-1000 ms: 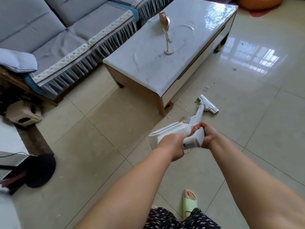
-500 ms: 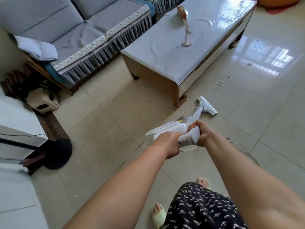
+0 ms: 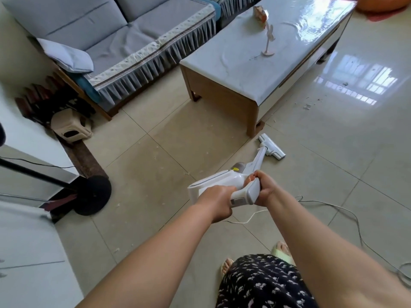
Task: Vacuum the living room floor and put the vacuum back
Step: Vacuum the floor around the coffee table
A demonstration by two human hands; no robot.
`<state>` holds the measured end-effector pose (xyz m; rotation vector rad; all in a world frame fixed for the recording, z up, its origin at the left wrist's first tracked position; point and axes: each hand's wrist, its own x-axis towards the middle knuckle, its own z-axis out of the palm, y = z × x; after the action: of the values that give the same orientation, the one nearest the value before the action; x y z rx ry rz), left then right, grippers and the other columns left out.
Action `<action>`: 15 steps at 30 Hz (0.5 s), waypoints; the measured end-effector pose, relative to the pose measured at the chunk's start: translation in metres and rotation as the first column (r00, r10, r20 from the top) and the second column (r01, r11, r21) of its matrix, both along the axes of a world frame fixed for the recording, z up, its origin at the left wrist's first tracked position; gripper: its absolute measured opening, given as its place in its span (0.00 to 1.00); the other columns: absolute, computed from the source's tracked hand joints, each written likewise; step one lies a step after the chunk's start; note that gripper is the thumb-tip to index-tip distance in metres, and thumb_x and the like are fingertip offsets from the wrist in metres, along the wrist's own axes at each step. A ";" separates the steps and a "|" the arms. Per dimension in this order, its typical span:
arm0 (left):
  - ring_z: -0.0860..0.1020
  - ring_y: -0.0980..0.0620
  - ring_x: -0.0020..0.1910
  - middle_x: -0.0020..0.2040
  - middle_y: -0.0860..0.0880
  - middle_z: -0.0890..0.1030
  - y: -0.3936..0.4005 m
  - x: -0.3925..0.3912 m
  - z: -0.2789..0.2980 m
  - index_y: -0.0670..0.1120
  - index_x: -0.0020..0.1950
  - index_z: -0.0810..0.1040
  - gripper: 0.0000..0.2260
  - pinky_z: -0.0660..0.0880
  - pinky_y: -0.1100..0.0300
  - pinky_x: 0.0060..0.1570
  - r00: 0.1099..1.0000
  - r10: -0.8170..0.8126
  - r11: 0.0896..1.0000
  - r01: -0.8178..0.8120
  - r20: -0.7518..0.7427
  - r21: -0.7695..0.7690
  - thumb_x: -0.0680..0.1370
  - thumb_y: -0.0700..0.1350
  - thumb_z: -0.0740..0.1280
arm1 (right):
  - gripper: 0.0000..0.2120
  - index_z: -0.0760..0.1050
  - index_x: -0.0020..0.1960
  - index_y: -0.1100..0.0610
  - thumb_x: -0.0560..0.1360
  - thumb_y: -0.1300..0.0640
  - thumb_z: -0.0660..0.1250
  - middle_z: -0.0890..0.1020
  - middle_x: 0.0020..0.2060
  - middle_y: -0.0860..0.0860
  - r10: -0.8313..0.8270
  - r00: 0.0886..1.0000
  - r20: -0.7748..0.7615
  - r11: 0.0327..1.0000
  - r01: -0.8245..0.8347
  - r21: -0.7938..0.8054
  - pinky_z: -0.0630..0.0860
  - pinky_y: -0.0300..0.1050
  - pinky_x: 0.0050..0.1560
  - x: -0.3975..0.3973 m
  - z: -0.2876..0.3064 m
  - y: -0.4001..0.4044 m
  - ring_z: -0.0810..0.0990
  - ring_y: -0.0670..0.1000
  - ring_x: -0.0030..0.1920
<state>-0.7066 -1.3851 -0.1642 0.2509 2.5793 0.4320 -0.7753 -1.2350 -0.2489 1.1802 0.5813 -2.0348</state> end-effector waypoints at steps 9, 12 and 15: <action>0.75 0.41 0.55 0.56 0.44 0.79 0.034 -0.016 -0.006 0.49 0.62 0.73 0.17 0.68 0.57 0.44 1.000 -0.025 0.999 0.024 0.016 0.040 0.74 0.38 0.64 | 0.08 0.65 0.30 0.53 0.64 0.62 0.63 0.70 0.23 0.46 -0.063 0.998 -0.007 0.997 0.063 -0.042 0.73 0.34 0.29 -0.015 -0.012 0.038 0.70 0.43 0.23; 0.75 0.41 0.56 0.57 0.43 0.78 0.046 -0.024 -0.005 0.50 0.64 0.72 0.19 0.68 0.57 0.45 1.000 -0.017 0.999 0.016 0.018 0.036 0.74 0.38 0.64 | 0.08 0.66 0.31 0.53 0.65 0.62 0.63 0.70 0.24 0.45 -0.069 0.998 0.004 0.997 0.069 -0.043 0.72 0.33 0.33 -0.024 -0.014 0.049 0.70 0.43 0.24; 0.76 0.41 0.55 0.57 0.43 0.79 0.058 -0.028 -0.002 0.49 0.64 0.73 0.18 0.68 0.57 0.44 1.000 -0.008 0.999 0.008 0.011 0.034 0.74 0.38 0.64 | 0.09 0.66 0.30 0.54 0.65 0.62 0.63 0.70 0.24 0.45 -0.068 0.998 0.011 0.996 0.069 -0.060 0.73 0.34 0.31 -0.031 -0.012 0.061 0.70 0.43 0.24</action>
<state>-0.7346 -1.3268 -0.1665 0.2695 2.5613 0.4731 -0.8066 -1.1737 -0.2610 1.1877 0.4770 -2.0887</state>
